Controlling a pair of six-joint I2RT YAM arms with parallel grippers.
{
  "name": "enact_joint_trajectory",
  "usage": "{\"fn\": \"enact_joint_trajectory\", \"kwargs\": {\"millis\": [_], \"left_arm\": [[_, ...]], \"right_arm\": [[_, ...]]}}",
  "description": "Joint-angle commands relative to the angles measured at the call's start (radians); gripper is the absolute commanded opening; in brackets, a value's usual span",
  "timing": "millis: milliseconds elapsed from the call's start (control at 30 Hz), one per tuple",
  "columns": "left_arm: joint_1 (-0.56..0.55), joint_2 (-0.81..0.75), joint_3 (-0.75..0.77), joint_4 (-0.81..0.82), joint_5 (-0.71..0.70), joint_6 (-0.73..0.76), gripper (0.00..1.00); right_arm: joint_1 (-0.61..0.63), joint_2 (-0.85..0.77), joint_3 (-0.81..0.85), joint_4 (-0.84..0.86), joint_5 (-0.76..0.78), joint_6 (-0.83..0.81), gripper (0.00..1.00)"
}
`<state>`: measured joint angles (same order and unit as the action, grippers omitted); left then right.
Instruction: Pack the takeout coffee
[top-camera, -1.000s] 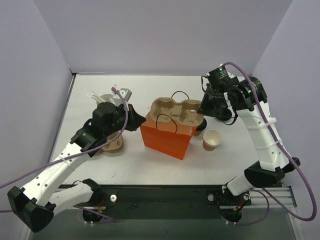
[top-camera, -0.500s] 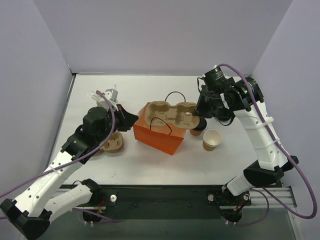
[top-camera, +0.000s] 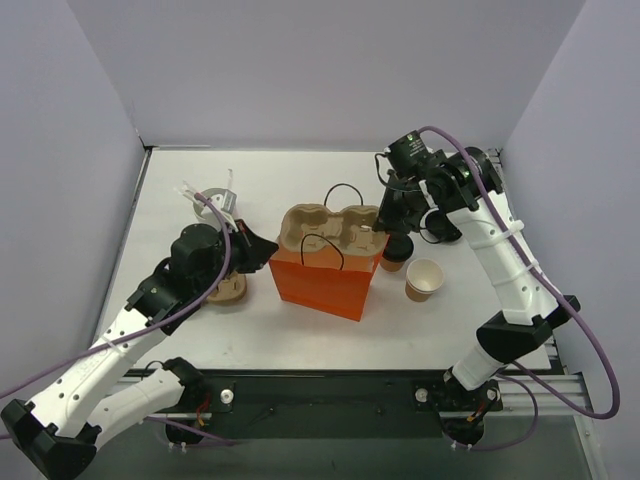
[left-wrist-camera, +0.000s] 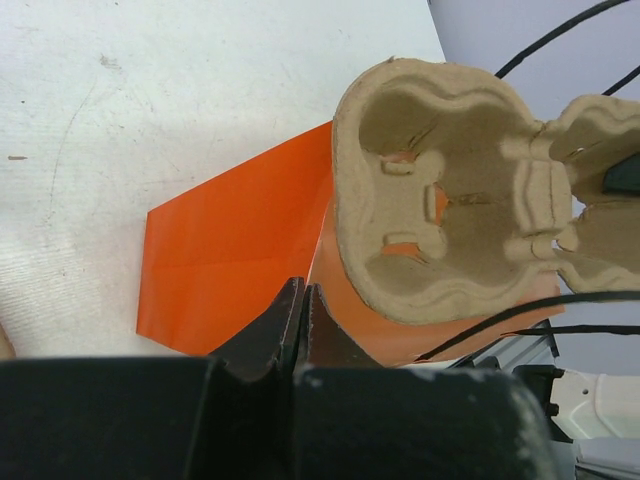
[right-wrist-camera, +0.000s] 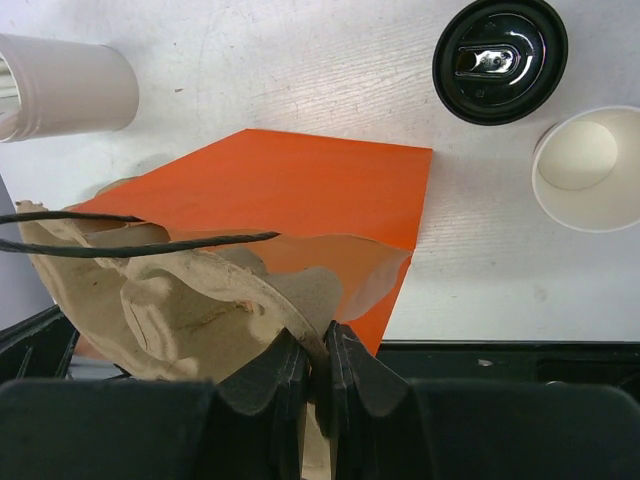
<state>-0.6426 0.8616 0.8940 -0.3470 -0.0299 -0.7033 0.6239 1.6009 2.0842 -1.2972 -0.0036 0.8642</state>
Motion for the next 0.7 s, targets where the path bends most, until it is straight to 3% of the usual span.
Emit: {"fn": "enact_joint_trajectory", "kwargs": {"millis": [0, 267, 667], "left_arm": [[-0.005, -0.024, 0.006, 0.031, -0.025, -0.024, 0.00], [-0.006, -0.032, -0.010, 0.031, -0.034, -0.036, 0.00], [-0.006, -0.042, -0.020, 0.031, -0.025, -0.041, 0.00]], "right_arm": [[0.019, 0.011, 0.034, -0.198, -0.016, 0.021, 0.00], [0.020, -0.002, 0.068, -0.223, -0.026, 0.001, 0.00], [0.036, -0.062, -0.058, -0.223, -0.024, 0.039, 0.00]]}}
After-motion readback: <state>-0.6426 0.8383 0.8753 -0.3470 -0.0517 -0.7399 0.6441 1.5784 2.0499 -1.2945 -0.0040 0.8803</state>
